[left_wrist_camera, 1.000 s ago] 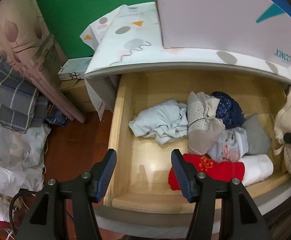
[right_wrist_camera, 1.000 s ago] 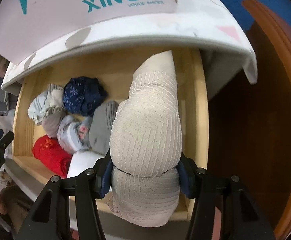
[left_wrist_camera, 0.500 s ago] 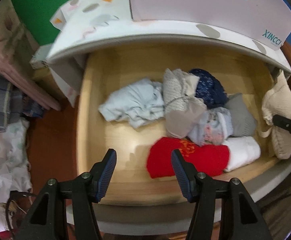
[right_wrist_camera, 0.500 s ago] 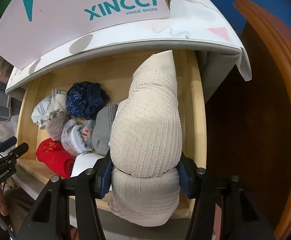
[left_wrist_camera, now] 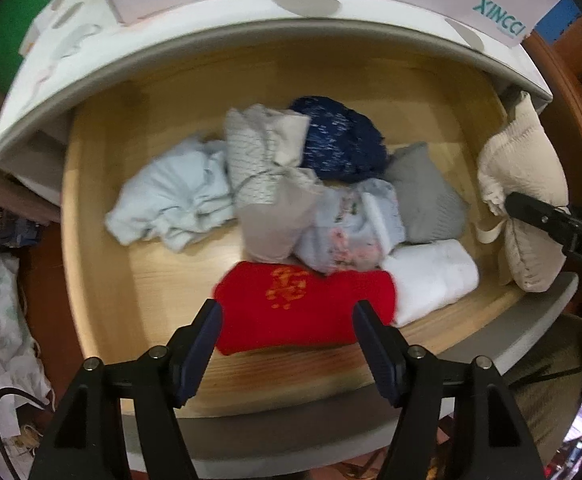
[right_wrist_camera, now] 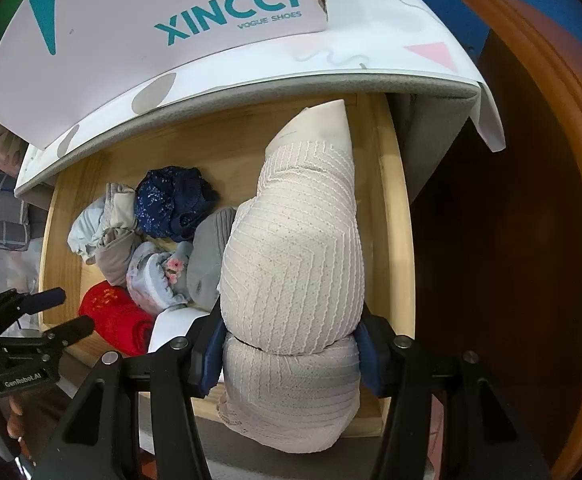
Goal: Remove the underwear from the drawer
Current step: 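Lower the left tool onto the red sock and grasp it while the right tool holds the beige sock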
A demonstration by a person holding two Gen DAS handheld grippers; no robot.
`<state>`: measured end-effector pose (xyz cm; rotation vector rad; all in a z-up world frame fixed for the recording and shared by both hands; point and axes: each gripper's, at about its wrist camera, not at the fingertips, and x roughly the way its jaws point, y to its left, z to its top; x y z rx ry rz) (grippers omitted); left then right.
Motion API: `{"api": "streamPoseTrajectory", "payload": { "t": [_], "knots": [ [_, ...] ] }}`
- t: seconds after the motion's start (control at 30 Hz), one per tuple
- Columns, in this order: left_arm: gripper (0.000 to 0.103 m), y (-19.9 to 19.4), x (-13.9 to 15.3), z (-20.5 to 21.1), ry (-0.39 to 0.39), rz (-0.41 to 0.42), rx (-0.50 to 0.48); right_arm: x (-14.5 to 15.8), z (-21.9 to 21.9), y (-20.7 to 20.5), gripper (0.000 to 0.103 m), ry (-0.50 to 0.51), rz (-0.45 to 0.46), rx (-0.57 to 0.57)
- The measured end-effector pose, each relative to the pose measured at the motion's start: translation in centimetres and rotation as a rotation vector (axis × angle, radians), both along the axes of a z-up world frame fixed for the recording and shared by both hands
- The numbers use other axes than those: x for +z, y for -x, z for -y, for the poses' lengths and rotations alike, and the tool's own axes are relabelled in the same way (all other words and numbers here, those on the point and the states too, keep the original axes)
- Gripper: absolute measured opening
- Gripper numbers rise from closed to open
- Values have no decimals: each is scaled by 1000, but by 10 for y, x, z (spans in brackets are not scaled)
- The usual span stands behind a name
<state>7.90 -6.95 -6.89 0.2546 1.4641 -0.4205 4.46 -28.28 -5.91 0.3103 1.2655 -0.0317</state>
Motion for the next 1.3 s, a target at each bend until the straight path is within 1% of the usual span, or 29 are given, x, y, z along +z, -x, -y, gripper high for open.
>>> {"api": "streamPoseTrajectory", "payload": {
  "t": [0.2, 0.33, 0.4, 0.5, 0.63, 0.7, 0.8, 0.87, 0.9, 1.0, 1.03, 1.1, 1.3],
  "knots": [
    [70, -3, -10, 15, 19, -70, -50, 0, 2, 1, 52, -14, -1, -10],
    [72, -5, -28, 24, -5, -108, -64, -1, 2, 0, 52, -19, -5, -11],
    [78, -6, -35, 26, -5, -115, -59, -1, 1, 0, 52, -19, -4, -9],
    [80, -9, -41, 27, -16, -114, -46, -2, 2, 0, 52, -24, -5, -9],
    [82, -13, -51, 35, -51, -112, -49, -2, 2, 0, 52, -33, -7, -12],
    [83, -17, -55, 40, -64, -114, -36, -2, 2, 0, 52, -35, -6, -11],
    [87, -25, -63, 44, -83, -125, -26, -3, 3, -1, 52, -39, -7, -12],
    [93, -27, -70, 50, -104, -129, -34, -2, 3, -1, 52, -42, -7, -12],
    [93, -27, -74, 53, -124, -130, -41, -2, 3, 0, 53, -43, -7, -12],
    [93, -26, -86, 61, -245, -130, -73, -3, 4, -1, 53, -49, -7, -14],
    [93, -26, -87, 62, -245, -129, -67, -3, 4, 0, 53, -52, -7, -15],
    [93, -32, -88, 61, -222, -131, -34, -3, 5, 0, 53, -58, -9, -18],
    [92, -50, -86, 45, -162, -128, 76, -3, 6, -1, 53, -62, -8, -18]
  ]
}}
